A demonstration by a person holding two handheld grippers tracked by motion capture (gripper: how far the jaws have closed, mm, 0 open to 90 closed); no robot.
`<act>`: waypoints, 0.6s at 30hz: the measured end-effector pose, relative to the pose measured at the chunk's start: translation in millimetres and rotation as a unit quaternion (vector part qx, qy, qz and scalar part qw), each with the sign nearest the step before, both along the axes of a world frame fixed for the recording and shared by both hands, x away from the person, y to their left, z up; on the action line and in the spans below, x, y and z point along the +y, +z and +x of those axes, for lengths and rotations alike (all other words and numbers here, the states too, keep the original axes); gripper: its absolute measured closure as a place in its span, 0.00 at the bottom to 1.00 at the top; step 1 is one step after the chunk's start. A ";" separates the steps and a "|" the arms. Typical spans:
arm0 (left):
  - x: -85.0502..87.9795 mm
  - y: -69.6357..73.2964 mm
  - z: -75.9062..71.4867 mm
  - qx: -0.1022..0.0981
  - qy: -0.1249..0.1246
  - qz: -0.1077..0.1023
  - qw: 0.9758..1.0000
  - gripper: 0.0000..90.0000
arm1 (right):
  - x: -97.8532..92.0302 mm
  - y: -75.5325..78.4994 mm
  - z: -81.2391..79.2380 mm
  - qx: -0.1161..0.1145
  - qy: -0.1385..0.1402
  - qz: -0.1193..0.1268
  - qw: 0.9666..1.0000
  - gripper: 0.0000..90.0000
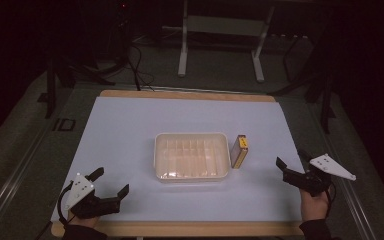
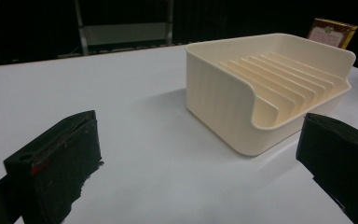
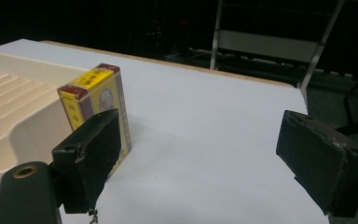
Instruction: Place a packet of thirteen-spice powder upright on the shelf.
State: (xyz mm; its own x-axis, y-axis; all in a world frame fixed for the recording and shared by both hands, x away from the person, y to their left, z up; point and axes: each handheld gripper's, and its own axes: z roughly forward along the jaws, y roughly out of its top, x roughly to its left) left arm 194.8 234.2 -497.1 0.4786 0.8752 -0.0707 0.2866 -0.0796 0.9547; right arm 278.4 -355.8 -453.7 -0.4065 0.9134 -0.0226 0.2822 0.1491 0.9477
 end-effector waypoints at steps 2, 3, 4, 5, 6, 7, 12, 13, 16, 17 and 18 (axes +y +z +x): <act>0.3 0.1 -0.3 -0.001 0.001 -0.001 1.000 0.00 | -0.3 -0.3 1.1 0.004 0.001 -0.001 1.000 0.15; 0.3 0.1 -0.6 -0.002 0.003 -0.002 1.000 0.00 | -0.6 -0.6 3.1 0.010 0.005 -0.005 1.000 0.15; 0.3 0.1 -0.6 -0.002 0.003 -0.002 1.000 0.00 | -0.6 -0.6 3.1 0.010 0.005 -0.005 1.000 0.15; 0.3 0.1 -0.6 -0.002 0.003 -0.002 1.000 0.00 | -0.8 -0.6 4.0 0.014 0.010 -0.003 1.000 0.15; 0.5 -0.1 -0.5 -0.002 0.005 0.000 1.000 0.00 | -1.5 -0.6 6.2 0.022 0.022 -0.002 1.000 0.15; 0.6 -0.1 -0.5 -0.001 0.005 0.000 1.000 0.00 | -2.0 -0.3 6.6 0.026 0.025 0.002 0.999 0.15; 0.7 -0.4 0.1 -0.001 0.004 0.000 1.000 0.00 | -8.1 3.2 11.6 0.038 0.041 0.001 0.998 0.15; 0.7 -0.5 0.2 -0.001 0.004 0.001 1.000 0.00 | -9.7 3.4 12.9 0.041 0.045 0.002 0.998 0.16; 0.7 -0.3 0.3 -0.003 0.004 0.000 1.000 0.00 | -12.6 2.6 18.2 0.059 0.069 0.001 0.996 0.16; 0.8 -0.3 0.3 -0.003 0.005 0.001 1.000 0.00 | -12.6 2.3 20.2 0.063 0.078 -0.007 0.995 0.16; 0.8 -0.2 0.4 -0.004 0.005 0.000 1.000 0.00 | -12.5 2.3 21.7 0.066 0.085 -0.016 0.994 0.16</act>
